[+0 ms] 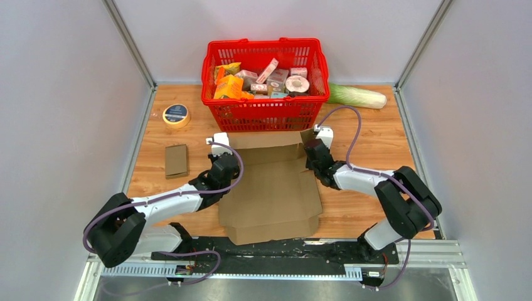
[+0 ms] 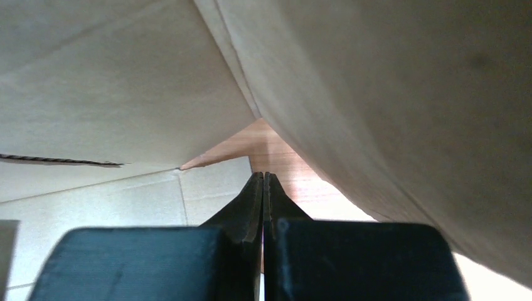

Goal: Fold the paper box

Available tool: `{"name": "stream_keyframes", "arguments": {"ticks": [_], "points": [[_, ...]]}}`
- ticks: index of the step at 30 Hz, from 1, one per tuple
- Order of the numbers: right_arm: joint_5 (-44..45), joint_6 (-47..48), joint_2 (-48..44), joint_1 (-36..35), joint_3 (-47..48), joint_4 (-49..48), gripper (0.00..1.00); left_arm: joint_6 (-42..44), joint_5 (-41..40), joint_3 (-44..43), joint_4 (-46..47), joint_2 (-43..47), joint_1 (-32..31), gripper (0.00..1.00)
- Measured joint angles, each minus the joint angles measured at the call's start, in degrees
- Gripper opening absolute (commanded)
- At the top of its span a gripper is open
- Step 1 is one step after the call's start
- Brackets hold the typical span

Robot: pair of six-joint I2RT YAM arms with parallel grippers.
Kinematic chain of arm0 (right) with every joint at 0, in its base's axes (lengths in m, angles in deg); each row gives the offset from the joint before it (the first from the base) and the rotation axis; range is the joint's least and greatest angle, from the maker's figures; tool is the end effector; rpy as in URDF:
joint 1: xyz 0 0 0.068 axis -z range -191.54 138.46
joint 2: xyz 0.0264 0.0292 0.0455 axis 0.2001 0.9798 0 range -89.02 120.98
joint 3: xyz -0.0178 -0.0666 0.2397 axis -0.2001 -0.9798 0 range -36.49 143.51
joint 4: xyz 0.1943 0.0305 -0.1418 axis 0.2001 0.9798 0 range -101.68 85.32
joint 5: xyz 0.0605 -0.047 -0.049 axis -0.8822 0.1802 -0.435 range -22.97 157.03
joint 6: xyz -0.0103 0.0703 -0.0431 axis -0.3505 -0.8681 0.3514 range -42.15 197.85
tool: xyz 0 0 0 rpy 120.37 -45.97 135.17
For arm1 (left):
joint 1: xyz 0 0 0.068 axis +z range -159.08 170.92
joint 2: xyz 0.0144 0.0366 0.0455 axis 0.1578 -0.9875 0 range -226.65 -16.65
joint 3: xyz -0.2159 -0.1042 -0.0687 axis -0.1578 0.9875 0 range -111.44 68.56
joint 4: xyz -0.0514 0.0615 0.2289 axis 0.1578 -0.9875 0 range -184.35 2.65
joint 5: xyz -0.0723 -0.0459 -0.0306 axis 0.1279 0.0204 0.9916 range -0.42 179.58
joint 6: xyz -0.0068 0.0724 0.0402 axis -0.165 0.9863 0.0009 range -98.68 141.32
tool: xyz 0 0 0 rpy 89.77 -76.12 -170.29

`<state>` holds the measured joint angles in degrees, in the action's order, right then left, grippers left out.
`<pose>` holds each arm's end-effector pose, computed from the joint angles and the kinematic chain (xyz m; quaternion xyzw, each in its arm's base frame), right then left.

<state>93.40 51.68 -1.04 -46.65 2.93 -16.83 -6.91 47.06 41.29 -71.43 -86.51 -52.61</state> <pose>0.2691 0.1497 0.1289 0.0203 0.8986 0.0159 0.4380 0.2204 -0.1418 0.1735 -0.0831 0.8115 -0.0366 0.5773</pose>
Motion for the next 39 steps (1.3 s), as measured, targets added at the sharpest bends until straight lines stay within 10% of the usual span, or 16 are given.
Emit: {"name": "stream_keyframes", "arguments": {"ticks": [20,39], "points": [[2.51,-4.61,-1.86,-1.7,-5.42,-5.92,0.0,-0.33,-0.44,0.0,-0.04,-0.09,0.0,0.0],[-24.22,-11.41,2.69,-5.38,-3.3,-9.2,0.1,-1.95,-2.45,0.0,-0.72,-0.11,0.17,0.0]]}}
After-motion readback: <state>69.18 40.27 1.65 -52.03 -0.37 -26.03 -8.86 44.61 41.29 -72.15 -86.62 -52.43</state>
